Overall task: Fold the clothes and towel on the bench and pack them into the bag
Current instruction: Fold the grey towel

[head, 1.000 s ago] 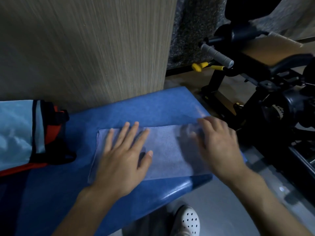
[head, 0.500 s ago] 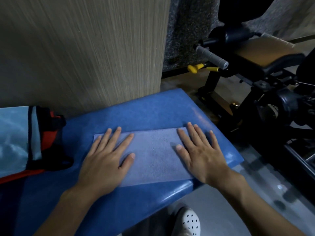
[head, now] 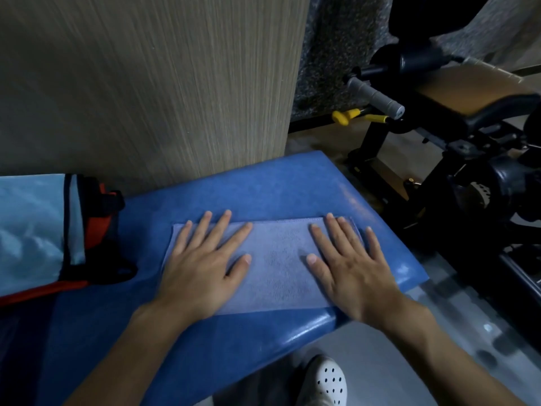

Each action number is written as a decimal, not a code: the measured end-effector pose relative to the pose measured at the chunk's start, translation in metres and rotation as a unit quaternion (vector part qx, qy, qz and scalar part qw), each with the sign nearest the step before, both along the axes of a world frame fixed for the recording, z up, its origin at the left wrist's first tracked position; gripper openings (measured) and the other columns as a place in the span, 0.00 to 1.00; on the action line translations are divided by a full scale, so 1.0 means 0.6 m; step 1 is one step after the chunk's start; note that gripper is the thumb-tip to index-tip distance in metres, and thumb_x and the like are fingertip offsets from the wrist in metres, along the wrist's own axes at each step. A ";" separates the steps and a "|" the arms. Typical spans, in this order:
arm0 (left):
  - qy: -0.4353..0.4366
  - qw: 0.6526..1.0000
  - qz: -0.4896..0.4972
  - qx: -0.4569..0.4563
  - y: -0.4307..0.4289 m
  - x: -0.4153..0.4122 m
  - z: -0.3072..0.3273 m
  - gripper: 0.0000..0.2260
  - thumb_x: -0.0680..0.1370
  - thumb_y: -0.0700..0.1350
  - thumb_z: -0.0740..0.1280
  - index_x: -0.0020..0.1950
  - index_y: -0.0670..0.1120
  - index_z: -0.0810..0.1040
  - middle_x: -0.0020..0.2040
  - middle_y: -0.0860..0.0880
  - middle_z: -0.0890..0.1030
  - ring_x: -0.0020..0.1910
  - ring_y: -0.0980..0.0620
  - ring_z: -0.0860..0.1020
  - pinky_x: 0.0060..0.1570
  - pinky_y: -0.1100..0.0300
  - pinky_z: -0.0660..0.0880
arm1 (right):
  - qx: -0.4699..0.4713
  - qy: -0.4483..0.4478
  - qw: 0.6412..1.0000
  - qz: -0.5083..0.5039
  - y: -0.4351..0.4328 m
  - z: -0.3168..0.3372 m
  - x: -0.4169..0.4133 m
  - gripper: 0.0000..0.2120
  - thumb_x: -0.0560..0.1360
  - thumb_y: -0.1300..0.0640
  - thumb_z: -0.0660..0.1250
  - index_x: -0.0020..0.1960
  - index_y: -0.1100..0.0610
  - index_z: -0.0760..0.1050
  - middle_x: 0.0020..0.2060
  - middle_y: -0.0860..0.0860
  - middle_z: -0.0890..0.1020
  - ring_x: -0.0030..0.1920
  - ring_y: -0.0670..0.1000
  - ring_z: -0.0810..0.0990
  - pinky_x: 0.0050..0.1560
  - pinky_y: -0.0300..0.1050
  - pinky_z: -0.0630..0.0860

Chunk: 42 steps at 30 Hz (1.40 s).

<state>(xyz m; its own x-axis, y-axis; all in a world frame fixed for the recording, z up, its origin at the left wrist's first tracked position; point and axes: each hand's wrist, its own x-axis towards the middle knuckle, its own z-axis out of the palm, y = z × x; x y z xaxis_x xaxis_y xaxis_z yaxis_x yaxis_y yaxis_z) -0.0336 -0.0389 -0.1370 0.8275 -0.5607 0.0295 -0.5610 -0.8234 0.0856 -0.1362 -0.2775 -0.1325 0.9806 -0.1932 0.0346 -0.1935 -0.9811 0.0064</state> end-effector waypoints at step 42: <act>0.077 0.943 0.232 -0.227 -0.003 0.037 0.039 0.16 0.77 0.53 0.69 0.53 0.41 0.80 0.53 0.43 0.76 0.54 0.41 0.76 0.56 0.43 0.74 | 0.301 -0.074 0.945 -0.100 0.072 0.049 0.112 0.21 0.77 0.47 0.66 0.66 0.56 0.69 0.52 0.50 0.79 0.60 0.55 0.74 0.55 0.49 0.60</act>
<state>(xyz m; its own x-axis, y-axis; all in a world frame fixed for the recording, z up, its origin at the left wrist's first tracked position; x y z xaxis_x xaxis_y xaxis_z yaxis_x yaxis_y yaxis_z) -0.0114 -0.0408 -0.1138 0.9946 -0.0959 0.0390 -0.1017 -0.8355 0.5400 -0.0687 -0.2342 -0.1034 0.9151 -0.4032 -0.0064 -0.3308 -0.7416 -0.5836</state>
